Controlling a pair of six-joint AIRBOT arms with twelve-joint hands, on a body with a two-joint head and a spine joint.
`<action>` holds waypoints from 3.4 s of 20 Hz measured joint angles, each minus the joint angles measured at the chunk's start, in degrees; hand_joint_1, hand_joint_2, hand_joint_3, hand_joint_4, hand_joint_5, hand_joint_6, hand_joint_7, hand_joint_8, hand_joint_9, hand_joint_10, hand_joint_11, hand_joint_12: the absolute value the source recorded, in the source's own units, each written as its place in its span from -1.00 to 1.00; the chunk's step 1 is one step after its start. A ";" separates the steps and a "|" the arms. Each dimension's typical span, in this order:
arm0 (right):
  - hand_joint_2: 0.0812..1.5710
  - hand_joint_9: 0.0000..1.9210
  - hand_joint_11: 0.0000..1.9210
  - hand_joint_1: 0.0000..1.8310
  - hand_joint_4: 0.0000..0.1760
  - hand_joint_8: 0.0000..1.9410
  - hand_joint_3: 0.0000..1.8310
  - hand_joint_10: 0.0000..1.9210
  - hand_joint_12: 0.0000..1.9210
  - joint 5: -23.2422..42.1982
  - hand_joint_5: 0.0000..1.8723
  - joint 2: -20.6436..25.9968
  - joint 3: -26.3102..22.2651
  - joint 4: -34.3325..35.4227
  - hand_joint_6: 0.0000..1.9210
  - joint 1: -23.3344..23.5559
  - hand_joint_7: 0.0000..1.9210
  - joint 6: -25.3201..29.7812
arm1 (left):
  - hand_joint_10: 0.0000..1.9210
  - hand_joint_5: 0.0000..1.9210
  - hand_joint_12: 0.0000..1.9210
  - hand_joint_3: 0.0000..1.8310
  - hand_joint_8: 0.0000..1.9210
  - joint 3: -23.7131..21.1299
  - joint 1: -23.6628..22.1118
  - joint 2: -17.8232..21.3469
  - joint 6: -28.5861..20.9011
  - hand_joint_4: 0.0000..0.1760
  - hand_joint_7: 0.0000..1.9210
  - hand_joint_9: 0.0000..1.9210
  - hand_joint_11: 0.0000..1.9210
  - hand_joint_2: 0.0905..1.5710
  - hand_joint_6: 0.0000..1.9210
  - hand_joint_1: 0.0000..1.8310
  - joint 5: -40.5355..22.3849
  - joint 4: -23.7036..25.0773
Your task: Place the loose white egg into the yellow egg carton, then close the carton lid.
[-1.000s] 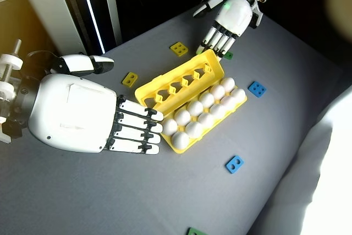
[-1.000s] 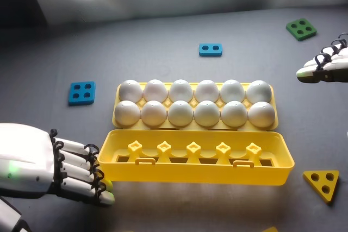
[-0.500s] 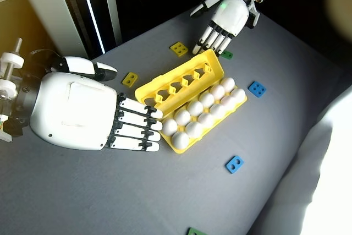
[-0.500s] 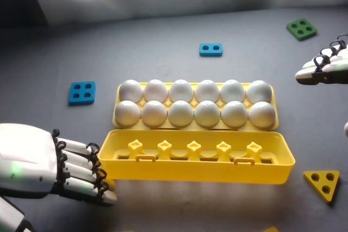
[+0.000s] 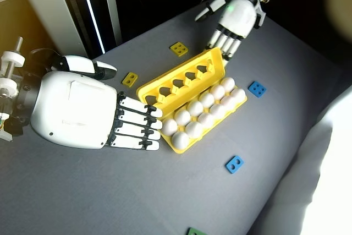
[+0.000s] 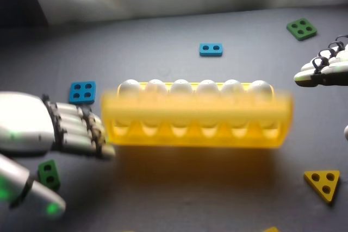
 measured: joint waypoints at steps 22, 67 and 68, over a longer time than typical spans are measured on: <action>0.34 -1.00 -1.00 -1.00 -1.00 -1.00 -1.00 -1.00 -1.00 0.66 -0.96 0.15 -0.31 -0.28 -1.00 -0.52 -1.00 -0.02 | -1.00 -1.00 -1.00 -1.00 -1.00 5.11 -1.33 -0.28 4.33 -1.00 -1.00 -1.00 -1.00 0.42 -1.00 -1.00 6.10 -9.42; 0.36 -1.00 -1.00 -1.00 -1.00 -1.00 -1.00 -1.00 -1.00 1.66 -0.97 0.28 -0.72 -0.37 -1.00 -0.72 -1.00 -0.04 | -1.00 -1.00 -1.00 -1.00 -1.00 0.24 -4.11 -3.93 -0.04 -1.00 -1.00 -1.00 -1.00 0.39 -1.00 -1.00 0.04 3.43; 0.36 -1.00 -1.00 -1.00 -1.00 -1.00 -1.00 -1.00 -1.00 1.68 -0.97 0.28 -0.72 -0.37 -1.00 -0.74 -1.00 -0.04 | -1.00 -1.00 -1.00 -1.00 -1.00 0.35 -3.50 -4.22 -0.11 -1.00 -1.00 -1.00 -1.00 0.39 -1.00 -1.00 0.20 2.86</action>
